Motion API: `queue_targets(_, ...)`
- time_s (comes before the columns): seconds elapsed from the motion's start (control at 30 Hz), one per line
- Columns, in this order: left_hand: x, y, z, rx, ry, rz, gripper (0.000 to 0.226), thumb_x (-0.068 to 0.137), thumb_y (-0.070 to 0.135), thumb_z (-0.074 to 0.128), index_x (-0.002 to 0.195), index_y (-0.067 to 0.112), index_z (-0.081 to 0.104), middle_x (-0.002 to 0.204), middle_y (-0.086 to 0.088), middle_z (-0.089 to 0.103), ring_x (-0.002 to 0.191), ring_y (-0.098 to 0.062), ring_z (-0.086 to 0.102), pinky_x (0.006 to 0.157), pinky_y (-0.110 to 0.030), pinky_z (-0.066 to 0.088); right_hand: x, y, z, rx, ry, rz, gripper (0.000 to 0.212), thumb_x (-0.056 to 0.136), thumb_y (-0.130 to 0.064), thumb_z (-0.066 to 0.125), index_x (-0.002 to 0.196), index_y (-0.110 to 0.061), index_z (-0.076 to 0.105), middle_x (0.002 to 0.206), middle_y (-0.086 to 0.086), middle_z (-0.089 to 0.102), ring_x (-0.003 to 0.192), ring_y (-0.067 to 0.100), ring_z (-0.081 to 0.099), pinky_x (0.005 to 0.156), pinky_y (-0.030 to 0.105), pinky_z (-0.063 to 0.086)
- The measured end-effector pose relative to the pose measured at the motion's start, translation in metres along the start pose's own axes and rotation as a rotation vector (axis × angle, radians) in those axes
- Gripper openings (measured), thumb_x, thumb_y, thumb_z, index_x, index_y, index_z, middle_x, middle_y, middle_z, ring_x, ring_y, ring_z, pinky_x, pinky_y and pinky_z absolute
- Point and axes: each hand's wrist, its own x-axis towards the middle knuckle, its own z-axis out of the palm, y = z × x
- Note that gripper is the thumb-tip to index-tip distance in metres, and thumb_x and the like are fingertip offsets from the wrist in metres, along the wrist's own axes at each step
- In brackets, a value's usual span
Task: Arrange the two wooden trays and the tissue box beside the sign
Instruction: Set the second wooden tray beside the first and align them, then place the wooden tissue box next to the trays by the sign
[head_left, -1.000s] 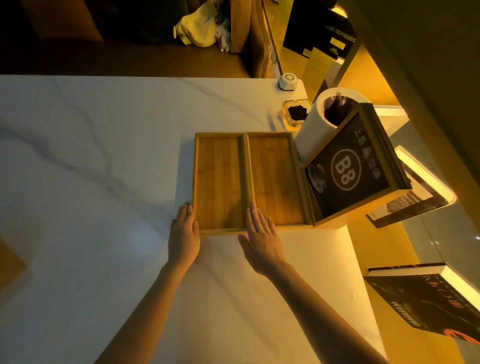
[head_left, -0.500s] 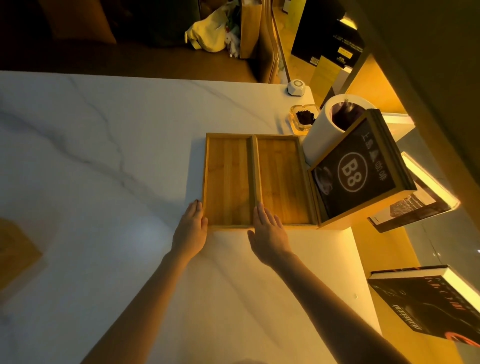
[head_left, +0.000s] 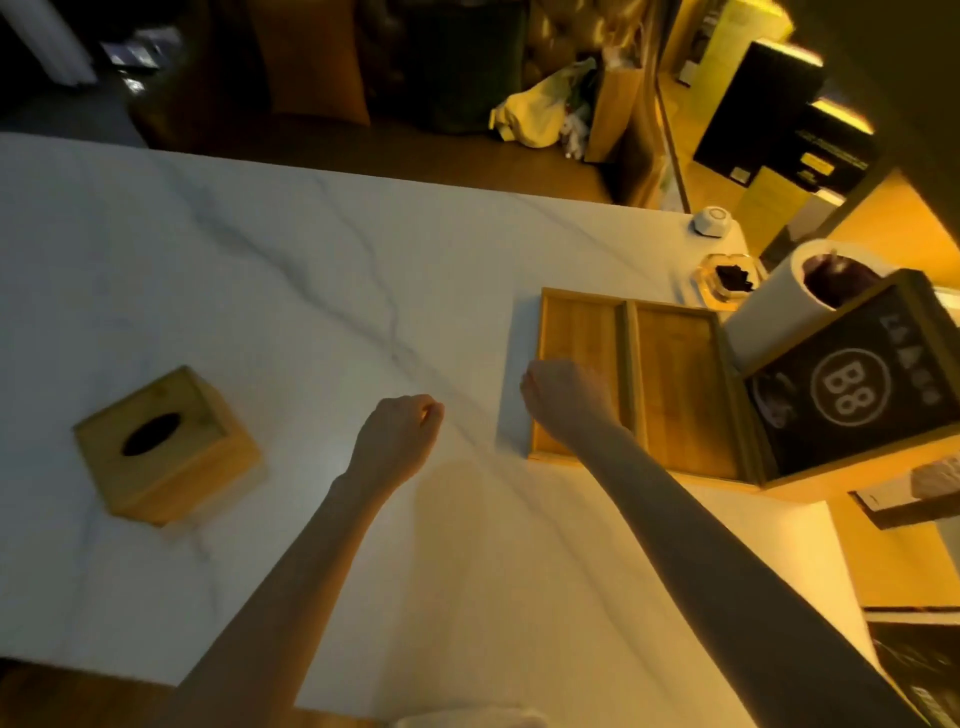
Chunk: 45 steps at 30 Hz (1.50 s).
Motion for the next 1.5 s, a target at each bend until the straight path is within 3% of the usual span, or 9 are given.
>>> queue_targets(0.33, -0.033, -0.113, -0.090, -0.118, 0.528, -0.176, 0.027, 0.093, 0.017, 0.040, 0.101, 0.002, 0.061, 0.094, -0.022, 0.068, 0.087, -0.035, 0.061, 0.074, -0.035, 0.042, 0.030, -0.164, 0.005, 0.524, 0.148, -0.141, 0.030, 0.097, -0.022, 0.033, 0.103, -0.006, 0.058, 0.098, 0.017, 0.065, 0.094, 0.032, 0.058, 0.077, 0.037, 0.044)
queue_targets(0.47, -0.042, -0.168, -0.112, -0.021, 0.558, -0.264, 0.031, 0.091, 0.018, 0.040, 0.116, 0.003, 0.051, 0.125, -0.023, 0.053, 0.113, -0.038, 0.049, 0.091, -0.043, 0.041, 0.025, -0.219, 0.035, 0.688, -0.031, -0.103, 0.038, 0.098, -0.023, 0.030, 0.133, -0.011, 0.039, 0.134, 0.011, 0.051, 0.124, 0.024, 0.044, 0.103, 0.034, 0.033)
queue_targets(0.57, -0.046, -0.207, -0.122, 0.083, 0.482, -0.394, 0.053, 0.093, 0.023, 0.041, 0.139, 0.005, 0.022, 0.152, -0.019, 0.018, 0.140, -0.033, 0.015, 0.113, -0.043, 0.017, 0.019, -0.247, 0.058, 0.780, -0.249, -0.098, 0.053, 0.098, -0.029, 0.029, 0.144, -0.014, 0.008, 0.155, 0.006, 0.017, 0.141, 0.019, 0.015, 0.113, 0.031, 0.014)
queue_targets(0.67, -0.048, -0.236, -0.124, -0.208, 0.409, -0.591, 0.065, 0.093, 0.029, 0.039, 0.142, 0.010, 0.002, 0.155, -0.012, -0.002, 0.143, -0.026, 0.001, 0.116, -0.042, 0.007, 0.012, -0.269, 0.077, 0.885, -0.452, -0.022, 0.065, 0.096, -0.037, 0.030, 0.143, -0.015, -0.010, 0.156, 0.005, -0.006, 0.143, 0.020, -0.004, 0.116, 0.037, 0.004)
queue_targets(0.77, -0.054, -0.250, -0.125, -0.663, 0.408, -0.687, 0.062, 0.090, 0.032, 0.047, 0.141, 0.017, 0.016, 0.153, -0.007, 0.018, 0.139, -0.022, 0.020, 0.112, -0.040, 0.021, 0.009, -0.284, 0.083, 1.023, -0.579, 0.053, 0.067, 0.096, -0.038, 0.031, 0.142, -0.014, -0.012, 0.156, 0.003, -0.009, 0.143, 0.019, -0.007, 0.118, 0.038, 0.003)
queue_targets(0.87, -0.058, -0.257, -0.125, -0.916, 0.402, -0.603, 0.034, 0.087, 0.024, 0.051, 0.119, 0.015, 0.047, 0.125, -0.008, 0.052, 0.117, -0.025, 0.049, 0.096, -0.037, 0.042, 0.008, -0.291, 0.082, 1.134, -0.608, 0.102, 0.066, 0.096, -0.035, 0.033, 0.143, -0.013, -0.008, 0.156, 0.004, 0.007, 0.142, 0.022, 0.010, 0.109, 0.030, 0.016)
queue_targets(1.07, -0.053, -0.254, -0.125, -1.040, 0.400, -0.587, 0.040, 0.090, 0.021, 0.047, 0.130, 0.020, 0.044, 0.131, -0.007, 0.052, 0.118, -0.021, 0.051, 0.102, -0.042, 0.041, 0.011, -0.301, 0.087, 1.089, -0.487, 0.163, 0.044, 0.094, -0.038, 0.032, 0.128, -0.009, 0.033, 0.117, 0.015, 0.054, 0.102, 0.027, 0.053, 0.079, 0.035, 0.044)
queue_targets(1.3, -0.041, -0.236, -0.125, -0.866, 0.365, -0.617, 0.038, 0.088, 0.027, 0.050, 0.126, 0.023, 0.047, 0.129, -0.009, 0.054, 0.116, -0.024, 0.052, 0.102, -0.048, 0.042, 0.016, -0.286, 0.077, 1.030, -0.292, 0.175, 0.031, 0.096, -0.035, 0.036, 0.099, -0.007, 0.049, 0.067, -0.001, 0.049, 0.054, 0.013, 0.044, 0.046, 0.025, 0.031)
queue_targets(1.5, -0.029, -0.197, -0.125, -0.767, 0.376, -0.534, 0.034, 0.087, 0.028, 0.051, 0.121, 0.021, 0.050, 0.119, -0.004, 0.058, 0.113, -0.024, 0.054, 0.100, -0.047, 0.044, 0.015, -0.256, 0.061, 0.994, -0.146, 0.228, 0.037, 0.092, -0.041, 0.042, 0.100, -0.007, 0.053, 0.080, 0.004, 0.059, 0.061, 0.017, 0.049, 0.048, 0.026, 0.032)
